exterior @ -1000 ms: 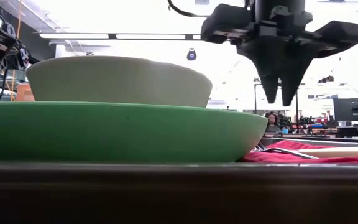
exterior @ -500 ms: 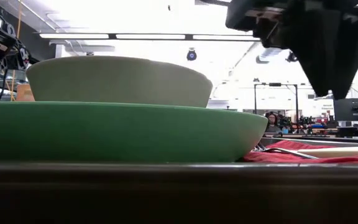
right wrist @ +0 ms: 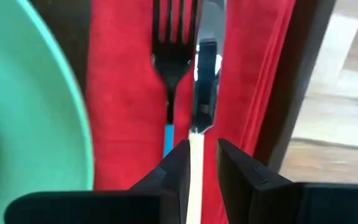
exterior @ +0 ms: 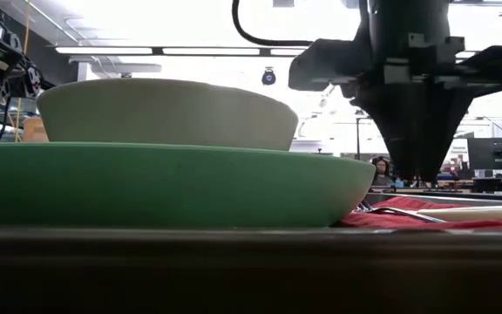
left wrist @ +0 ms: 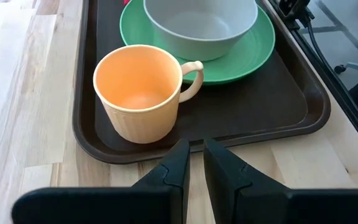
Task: Set up tray
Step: Adjust the yellow knife on the red napkin
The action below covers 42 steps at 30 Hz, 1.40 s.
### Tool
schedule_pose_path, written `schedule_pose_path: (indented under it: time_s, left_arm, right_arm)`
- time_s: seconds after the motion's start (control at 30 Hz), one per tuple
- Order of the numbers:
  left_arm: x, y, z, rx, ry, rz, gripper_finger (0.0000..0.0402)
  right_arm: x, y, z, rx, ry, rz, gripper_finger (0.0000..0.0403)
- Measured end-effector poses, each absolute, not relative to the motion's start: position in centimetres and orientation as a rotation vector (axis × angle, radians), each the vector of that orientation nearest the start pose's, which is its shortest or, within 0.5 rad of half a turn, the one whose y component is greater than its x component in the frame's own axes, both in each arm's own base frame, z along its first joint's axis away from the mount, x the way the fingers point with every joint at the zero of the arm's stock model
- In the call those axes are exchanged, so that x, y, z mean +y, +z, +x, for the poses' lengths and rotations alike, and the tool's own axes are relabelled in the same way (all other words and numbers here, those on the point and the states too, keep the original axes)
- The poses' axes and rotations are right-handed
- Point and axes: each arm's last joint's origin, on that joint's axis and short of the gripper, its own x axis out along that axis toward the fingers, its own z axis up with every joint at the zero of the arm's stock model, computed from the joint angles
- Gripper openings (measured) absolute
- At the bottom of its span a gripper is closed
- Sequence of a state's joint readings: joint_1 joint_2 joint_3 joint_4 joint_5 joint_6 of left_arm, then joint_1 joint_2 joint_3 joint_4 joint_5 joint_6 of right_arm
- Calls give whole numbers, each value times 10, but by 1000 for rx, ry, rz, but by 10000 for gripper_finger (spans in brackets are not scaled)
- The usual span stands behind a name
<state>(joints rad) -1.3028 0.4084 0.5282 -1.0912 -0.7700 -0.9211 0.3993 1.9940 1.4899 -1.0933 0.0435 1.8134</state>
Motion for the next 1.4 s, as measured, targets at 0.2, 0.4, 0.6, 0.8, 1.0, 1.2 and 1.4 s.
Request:
schedule_pose_path:
  time_s: [0.2, 0.4, 0.6, 0.8, 1.0, 1.2, 1.4]
  left_arm:
    - [-56, 224, 36, 646, -210, -39, 79]
    - [-56, 224, 36, 646, -210, -38, 79]
    - [-56, 224, 36, 647, -209, -36, 79]
    - [-56, 224, 36, 647, -209, -36, 79]
    - [-56, 224, 36, 647, -209, -37, 79]
    - [-56, 224, 36, 647, -210, -37, 79]
    - [-56, 224, 36, 647, -209, -38, 79]
  right_arm:
    - [134, 180, 340, 1265, -1172, 1012, 55]
    - [134, 176, 341, 1274, -1179, 1006, 55]
    - [136, 164, 345, 1291, -1183, 1003, 55]
    - [131, 163, 347, 1283, -1188, 990, 55]
    - [127, 163, 350, 1272, -1172, 992, 55]
    - [125, 157, 351, 1302, -1181, 980, 55]
    - [126, 152, 352, 1317, -1182, 986, 55]
